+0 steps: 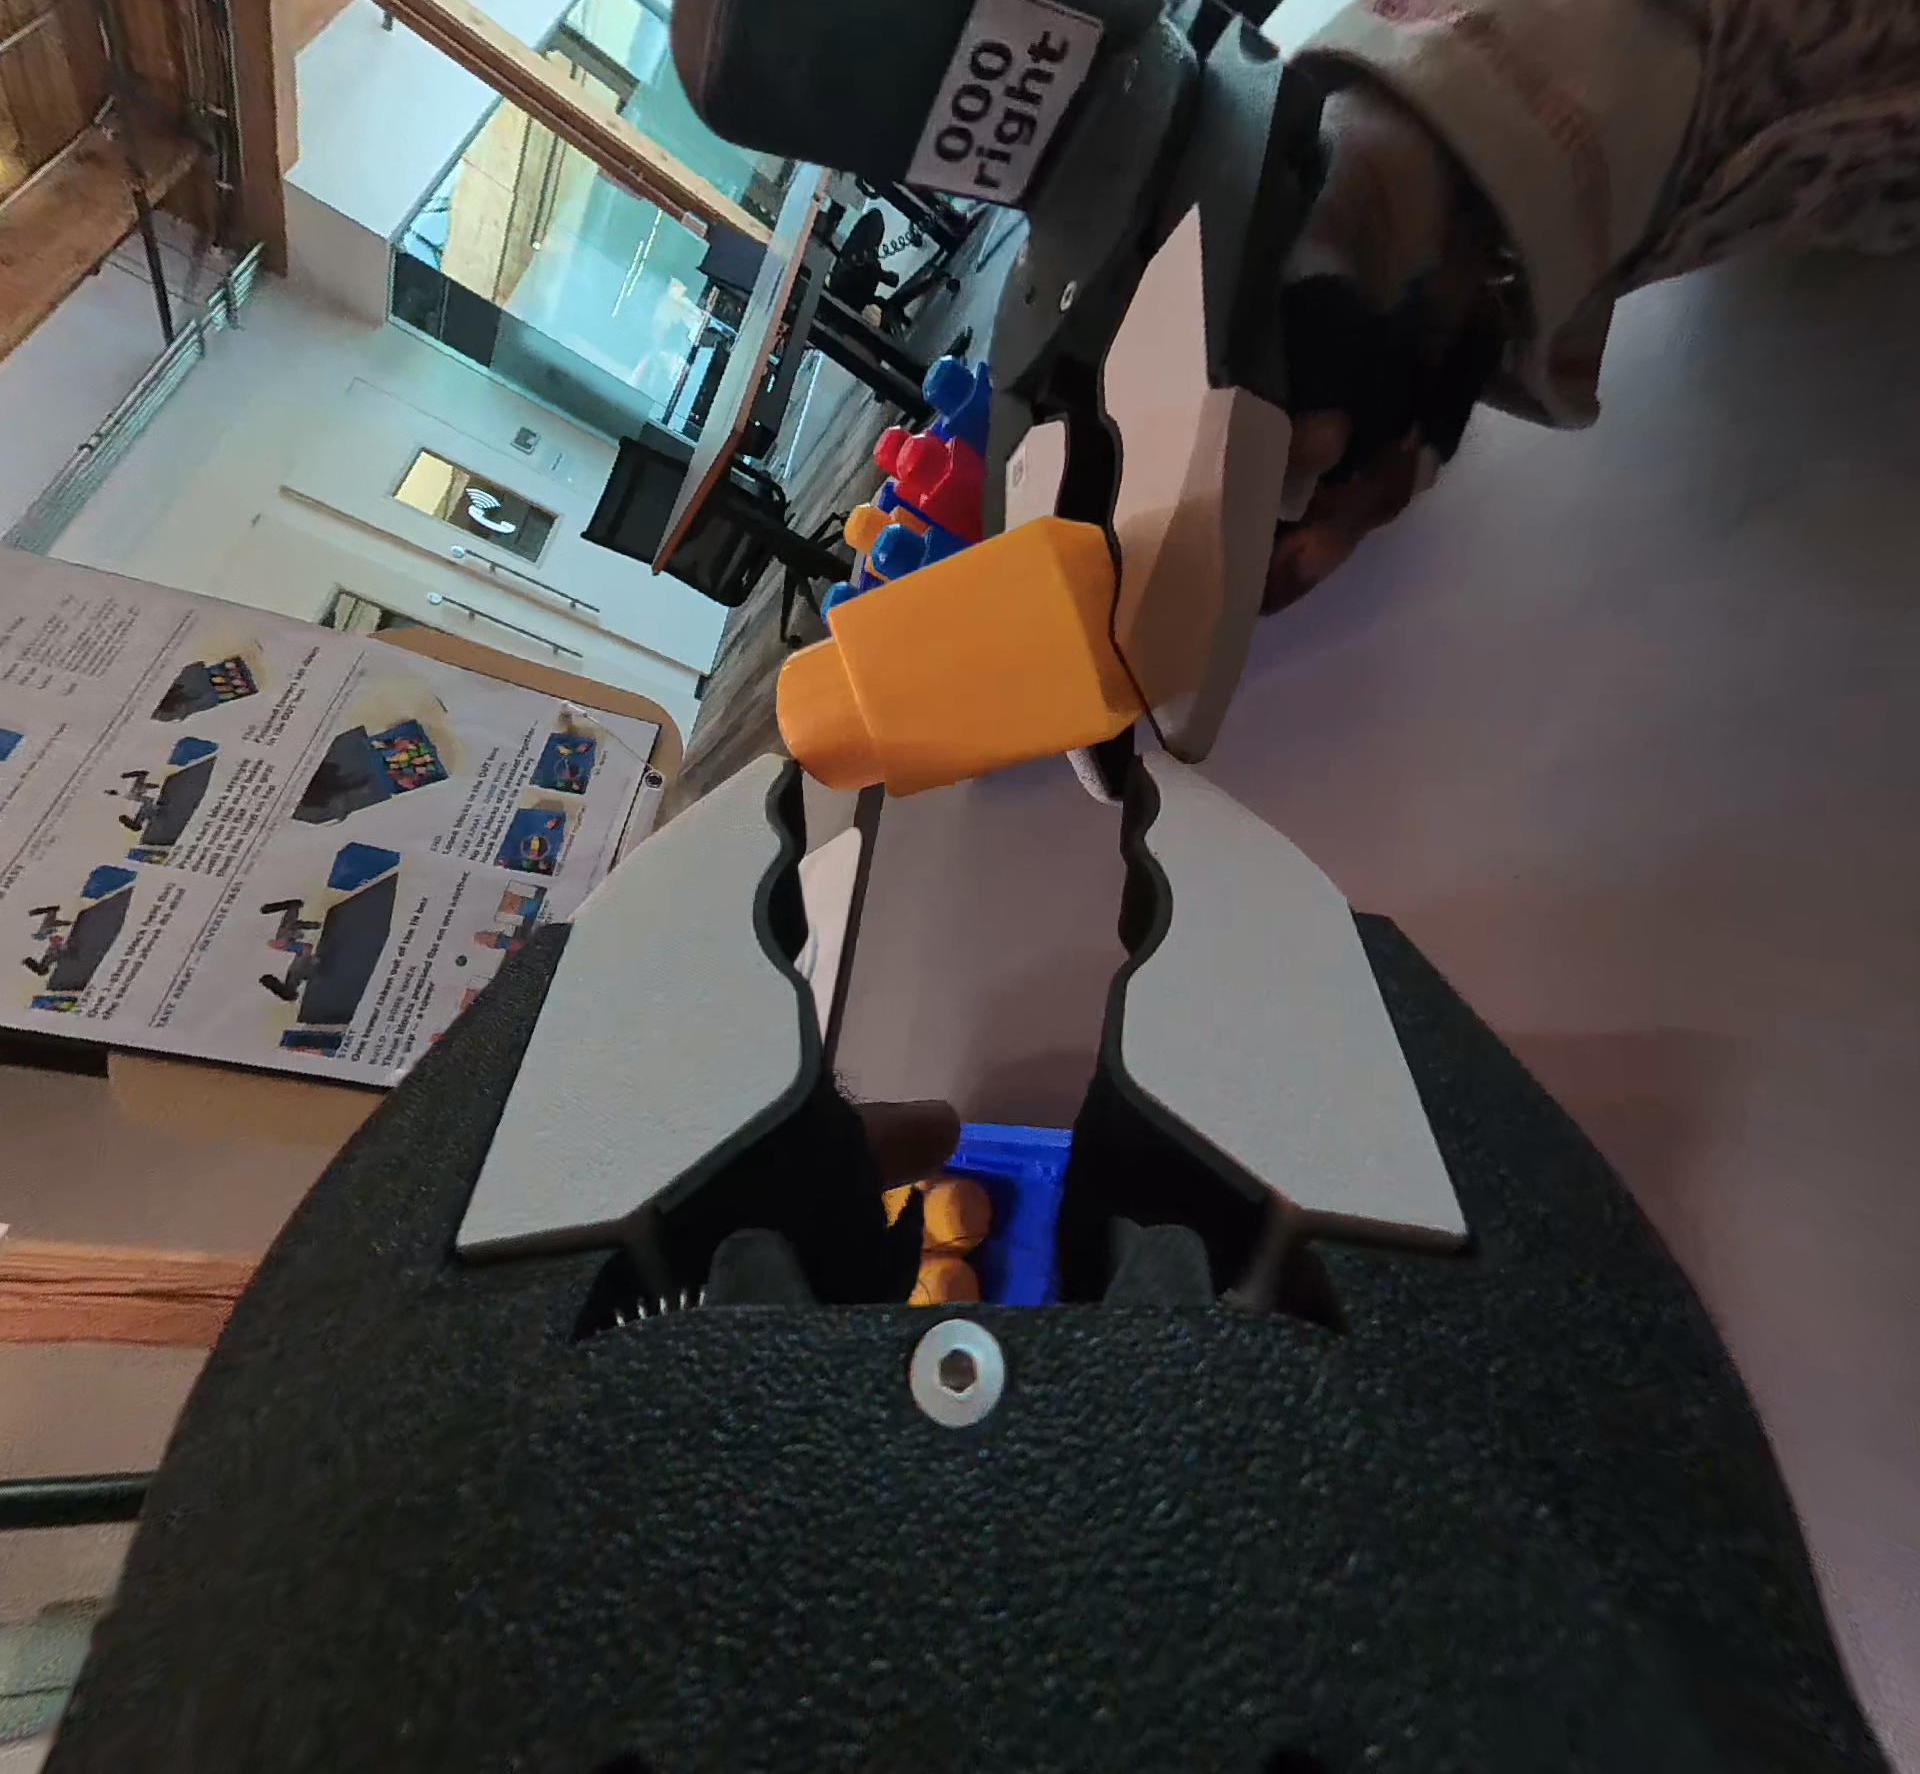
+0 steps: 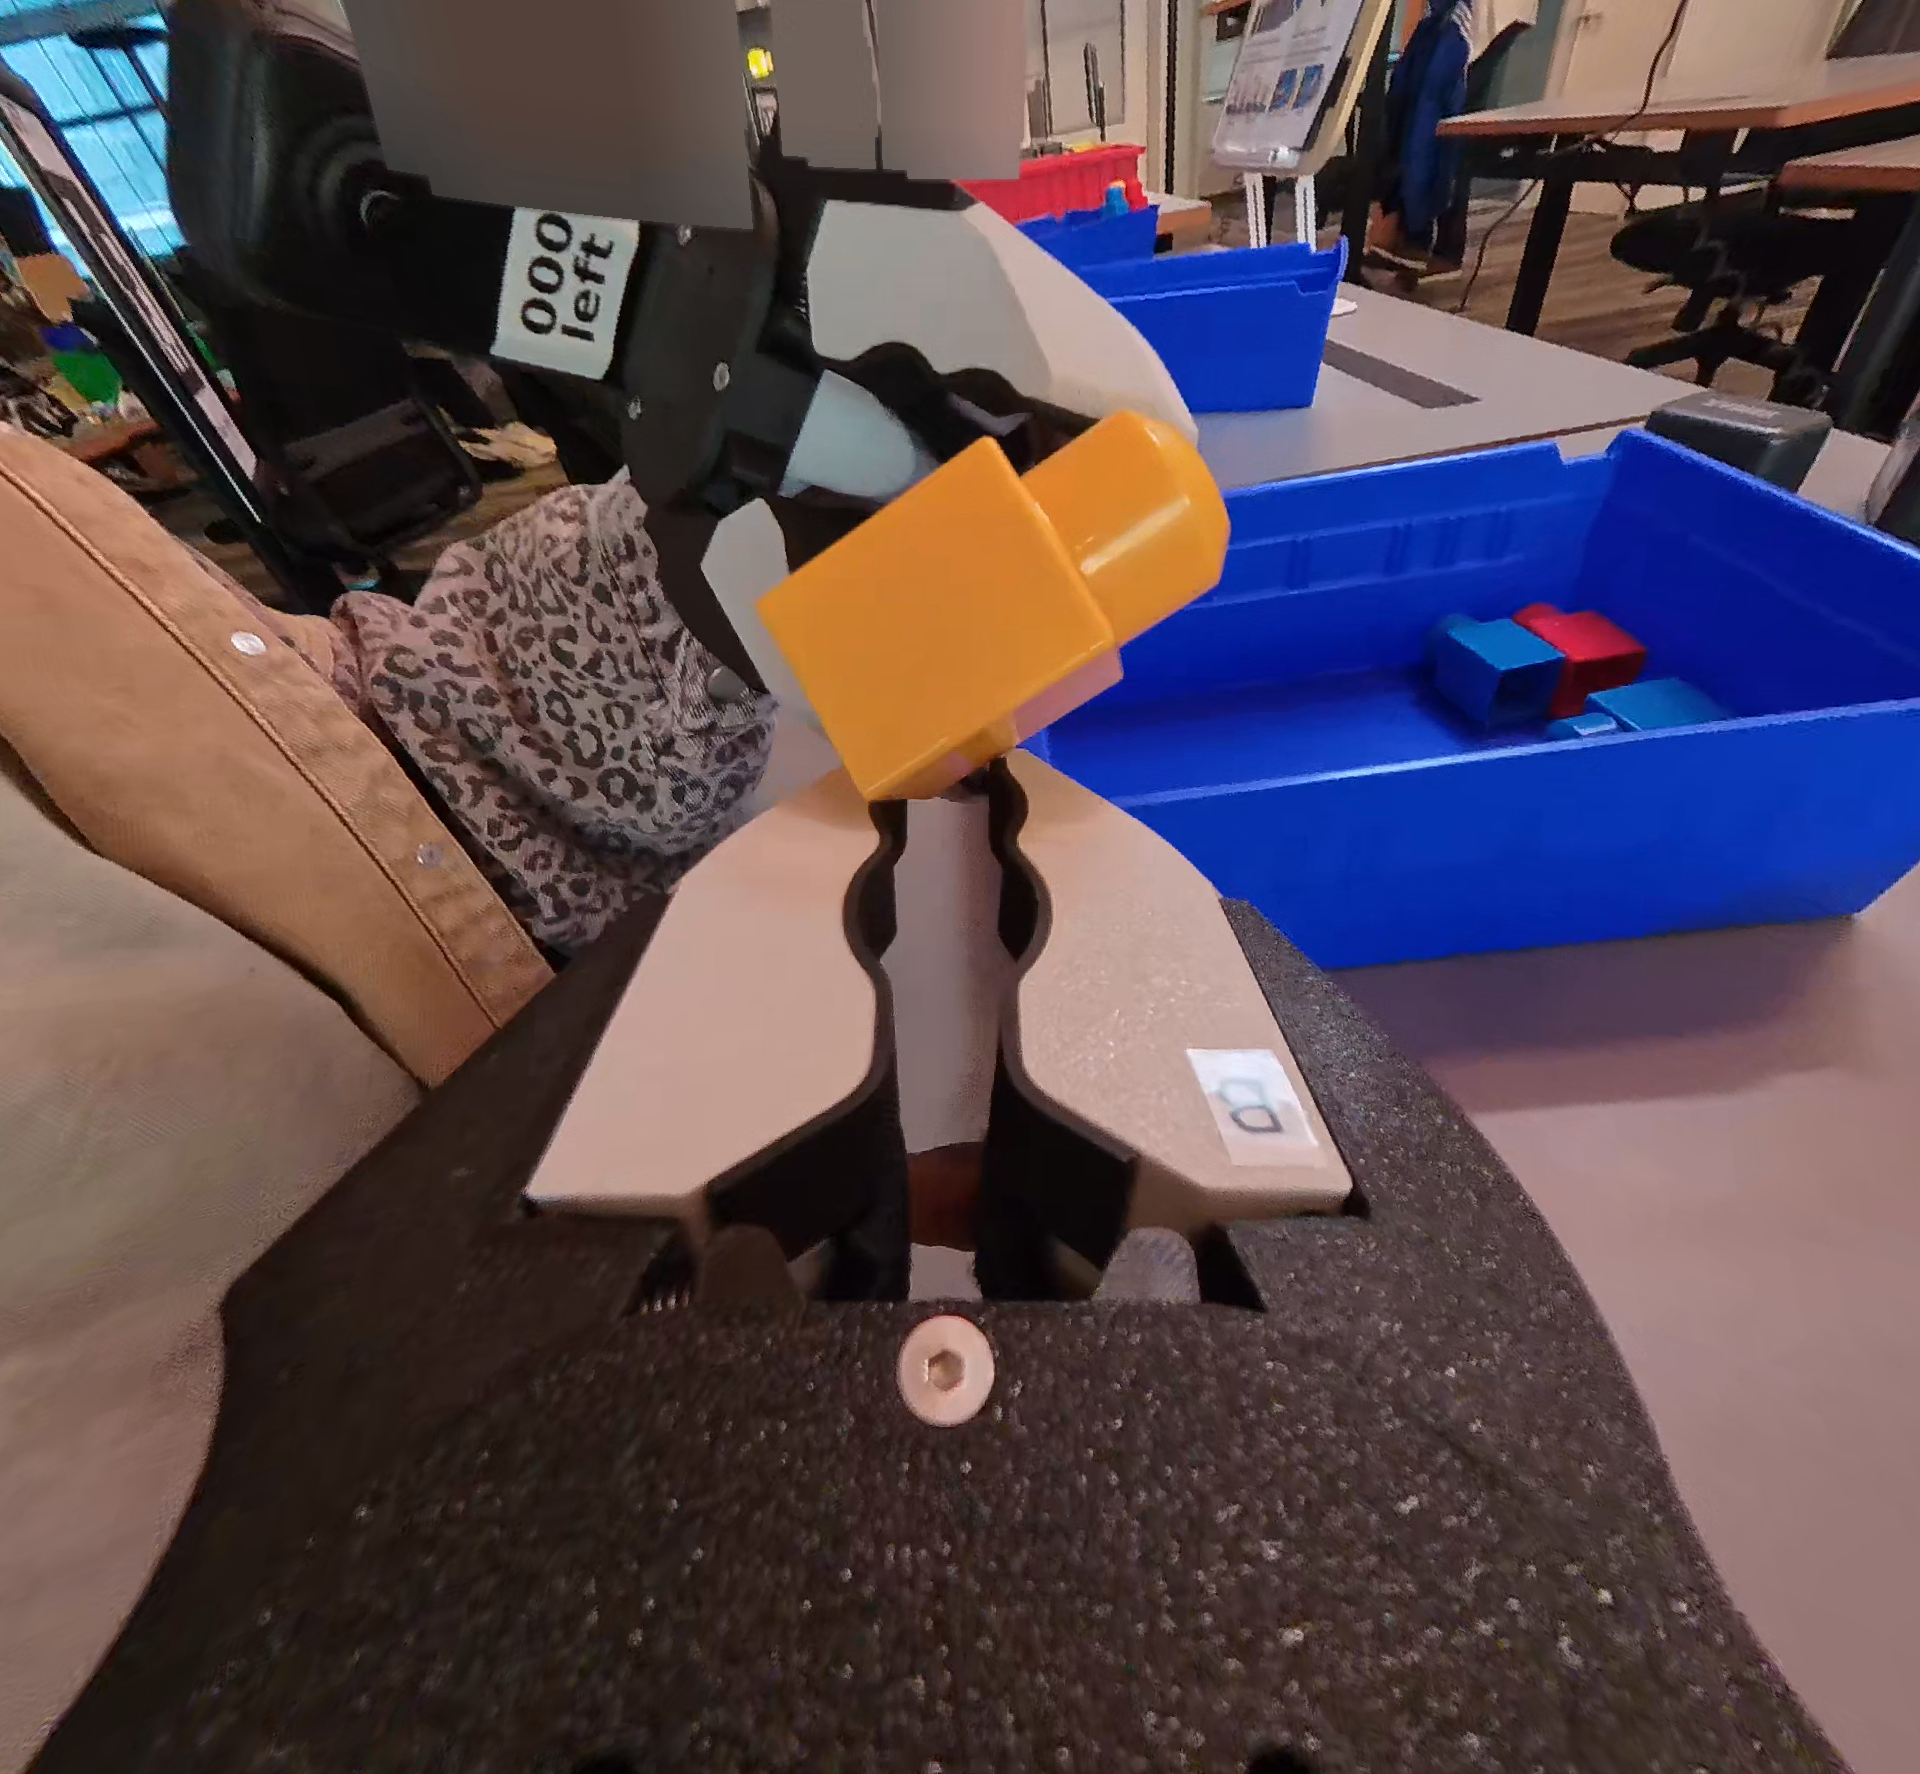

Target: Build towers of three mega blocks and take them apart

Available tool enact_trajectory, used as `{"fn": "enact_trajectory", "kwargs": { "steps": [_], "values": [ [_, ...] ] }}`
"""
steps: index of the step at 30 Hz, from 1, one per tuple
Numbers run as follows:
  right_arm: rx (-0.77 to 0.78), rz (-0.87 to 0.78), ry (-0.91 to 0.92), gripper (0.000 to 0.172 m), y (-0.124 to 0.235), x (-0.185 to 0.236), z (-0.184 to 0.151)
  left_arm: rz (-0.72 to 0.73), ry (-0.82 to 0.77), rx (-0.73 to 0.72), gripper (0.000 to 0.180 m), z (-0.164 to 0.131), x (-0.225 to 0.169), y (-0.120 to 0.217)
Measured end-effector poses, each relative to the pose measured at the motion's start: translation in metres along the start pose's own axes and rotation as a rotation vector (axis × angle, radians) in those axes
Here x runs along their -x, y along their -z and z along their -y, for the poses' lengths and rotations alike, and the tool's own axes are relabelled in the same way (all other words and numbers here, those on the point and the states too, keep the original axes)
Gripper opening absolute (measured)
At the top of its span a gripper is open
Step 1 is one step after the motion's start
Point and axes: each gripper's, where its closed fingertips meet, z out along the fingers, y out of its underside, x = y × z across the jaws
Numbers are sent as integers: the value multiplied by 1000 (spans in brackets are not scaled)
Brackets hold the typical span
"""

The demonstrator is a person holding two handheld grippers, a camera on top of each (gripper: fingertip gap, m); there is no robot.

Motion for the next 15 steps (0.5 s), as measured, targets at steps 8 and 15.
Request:
{"fn": "enact_trajectory", "kwargs": {
  "steps": [8,15],
  "values": [
    [38,9,28,13,0,2,-4,17,-96,-7,62,3,-4,1],
    [111,46,40,0,1,6,-17,-92,-382,237,70,-16,-14,10]
  ]
}}
